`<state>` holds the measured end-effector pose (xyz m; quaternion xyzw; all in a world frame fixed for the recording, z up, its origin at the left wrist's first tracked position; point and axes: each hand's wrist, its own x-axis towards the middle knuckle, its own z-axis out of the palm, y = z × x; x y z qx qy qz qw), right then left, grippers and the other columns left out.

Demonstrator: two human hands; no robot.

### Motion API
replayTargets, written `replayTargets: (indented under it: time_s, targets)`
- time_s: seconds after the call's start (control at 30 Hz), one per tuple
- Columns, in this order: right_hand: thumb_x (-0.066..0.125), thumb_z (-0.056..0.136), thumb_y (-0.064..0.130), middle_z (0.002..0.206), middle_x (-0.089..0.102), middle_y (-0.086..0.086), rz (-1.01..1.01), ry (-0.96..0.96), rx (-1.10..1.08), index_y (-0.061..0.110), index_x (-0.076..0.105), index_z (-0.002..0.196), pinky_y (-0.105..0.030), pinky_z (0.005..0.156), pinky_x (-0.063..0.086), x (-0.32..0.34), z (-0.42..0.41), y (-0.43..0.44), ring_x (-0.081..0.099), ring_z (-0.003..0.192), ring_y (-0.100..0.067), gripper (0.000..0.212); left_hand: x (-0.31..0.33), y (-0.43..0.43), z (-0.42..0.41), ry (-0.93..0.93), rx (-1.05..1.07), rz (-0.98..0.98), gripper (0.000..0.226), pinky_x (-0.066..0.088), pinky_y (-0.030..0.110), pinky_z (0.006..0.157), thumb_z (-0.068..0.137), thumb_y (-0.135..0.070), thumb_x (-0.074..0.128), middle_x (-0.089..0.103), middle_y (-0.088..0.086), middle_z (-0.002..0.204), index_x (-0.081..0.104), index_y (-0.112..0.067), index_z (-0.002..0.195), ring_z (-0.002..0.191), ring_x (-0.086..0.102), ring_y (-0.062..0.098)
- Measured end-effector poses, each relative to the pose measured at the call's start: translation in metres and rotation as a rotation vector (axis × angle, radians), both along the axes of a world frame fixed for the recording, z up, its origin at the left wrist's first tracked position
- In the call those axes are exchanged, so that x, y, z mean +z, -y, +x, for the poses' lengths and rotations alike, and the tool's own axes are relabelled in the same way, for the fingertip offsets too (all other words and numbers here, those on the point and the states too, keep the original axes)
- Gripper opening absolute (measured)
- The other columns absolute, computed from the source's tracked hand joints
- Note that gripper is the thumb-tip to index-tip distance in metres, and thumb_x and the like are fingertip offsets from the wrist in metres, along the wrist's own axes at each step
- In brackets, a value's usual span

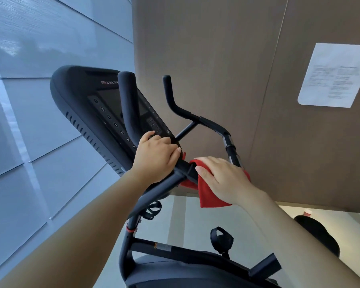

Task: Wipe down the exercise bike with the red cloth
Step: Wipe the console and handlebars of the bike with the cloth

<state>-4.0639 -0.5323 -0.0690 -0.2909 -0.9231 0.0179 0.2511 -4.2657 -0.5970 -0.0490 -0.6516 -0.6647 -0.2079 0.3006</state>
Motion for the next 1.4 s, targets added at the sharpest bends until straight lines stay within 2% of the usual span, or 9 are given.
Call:
replayTargets:
  time_s: [0.17, 0.43, 0.6, 0.8, 1.0, 1.1, 1.2, 1.3, 1.4]
  targets:
    - [0.01, 0.089, 0.063, 0.117, 0.054, 0.016, -0.035, -0.053, 0.068, 0.032, 0.044, 0.127, -0.025, 0.079, 0.038, -0.007, 0.021, -0.01, 0.05, 0.106, -0.007, 0.059, -0.003, 0.001, 0.006, 0.013, 0.052, 0.041, 0.057, 0.023, 0.03, 0.099, 0.093, -0.041, 0.016, 0.056, -0.01, 0.074, 0.067, -0.025, 0.073, 0.077, 0.055, 0.017]
    - [0.021, 0.098, 0.049, 0.123, 0.058, 0.008, 0.142, -0.3, 0.221, 0.018, 0.056, 0.125, -0.024, 0.099, 0.036, -0.042, 0.062, -0.038, 0.049, 0.116, -0.006, 0.054, -0.002, 0.003, 0.021, 0.072, 0.175, 0.01, 0.06, 0.022, 0.03, 0.101, 0.092, -0.043, 0.013, 0.059, -0.007, 0.082, 0.067, -0.022, 0.077, 0.087, 0.055, 0.019]
    - [0.025, 0.098, 0.041, 0.11, 0.061, 0.008, -0.184, -0.377, 0.257, 0.02, 0.062, 0.112, -0.007, 0.091, 0.036, -0.049, 0.084, -0.089, 0.055, 0.105, -0.007, 0.045, -0.002, 0.001, 0.035, 0.129, 0.285, -0.025, 0.046, 0.018, 0.037, 0.109, 0.1, -0.032, 0.029, 0.054, -0.003, 0.083, 0.066, -0.015, 0.08, 0.096, 0.053, 0.024]
    - [0.031, 0.099, 0.039, 0.088, 0.061, 0.006, -0.283, -0.581, 0.209, 0.011, 0.066, 0.091, -0.022, 0.079, 0.048, -0.054, 0.073, -0.08, 0.06, 0.085, -0.007, 0.045, -0.002, -0.005, 0.045, 0.159, 0.358, 0.001, 0.039, 0.023, 0.042, 0.109, 0.1, -0.023, 0.038, 0.045, -0.006, 0.077, 0.065, -0.014, 0.074, 0.09, 0.052, 0.026]
    - [0.023, 0.1, 0.04, 0.11, 0.067, 0.004, -0.12, -0.705, 0.372, 0.012, 0.066, 0.111, -0.023, 0.101, 0.039, -0.062, 0.077, -0.051, 0.055, 0.112, -0.007, 0.052, -0.003, -0.008, 0.047, 0.167, 0.384, 0.022, 0.045, 0.027, 0.042, 0.103, 0.093, -0.03, 0.028, 0.044, -0.006, 0.073, 0.061, -0.016, 0.065, 0.079, 0.044, 0.02]
    - [0.026, 0.1, 0.038, 0.087, 0.066, 0.011, -0.12, -0.729, 0.461, 0.013, 0.066, 0.094, -0.014, 0.081, 0.046, -0.047, 0.067, -0.042, 0.06, 0.086, 0.001, 0.047, -0.002, -0.008, 0.046, 0.159, 0.396, 0.005, 0.046, 0.026, 0.04, 0.102, 0.092, -0.033, 0.025, 0.045, -0.006, 0.073, 0.059, -0.018, 0.064, 0.079, 0.042, 0.018]
    - [0.027, 0.099, 0.042, 0.055, 0.051, 0.01, -0.204, -0.724, 0.418, 0.018, 0.052, 0.065, -0.01, 0.052, 0.037, -0.009, 0.047, -0.049, 0.052, 0.054, -0.005, 0.049, -0.002, -0.006, 0.042, 0.137, 0.385, -0.021, 0.045, 0.027, 0.04, 0.102, 0.097, -0.031, 0.027, 0.044, -0.006, 0.074, 0.057, -0.021, 0.066, 0.079, 0.04, 0.016]
    - [0.03, 0.099, 0.043, 0.047, 0.046, 0.007, -0.177, -0.697, 0.319, 0.025, 0.04, 0.054, -0.019, 0.048, 0.032, 0.032, 0.029, -0.065, 0.048, 0.048, -0.009, 0.049, -0.002, -0.003, 0.039, 0.112, 0.36, -0.048, 0.04, 0.026, 0.04, 0.105, 0.101, -0.028, 0.034, 0.044, -0.007, 0.076, 0.06, -0.019, 0.072, 0.08, 0.04, 0.015]
    - [0.038, 0.099, 0.032, 0.047, 0.037, 0.017, -0.034, -0.763, 0.252, 0.021, 0.048, 0.055, -0.01, 0.046, 0.03, 0.06, 0.014, -0.067, 0.039, 0.044, 0.0, 0.046, -0.001, 0.0, 0.037, 0.115, 0.332, -0.058, 0.039, 0.023, 0.039, 0.108, 0.101, -0.031, 0.032, 0.044, -0.008, 0.078, 0.057, -0.022, 0.073, 0.086, 0.047, 0.017]
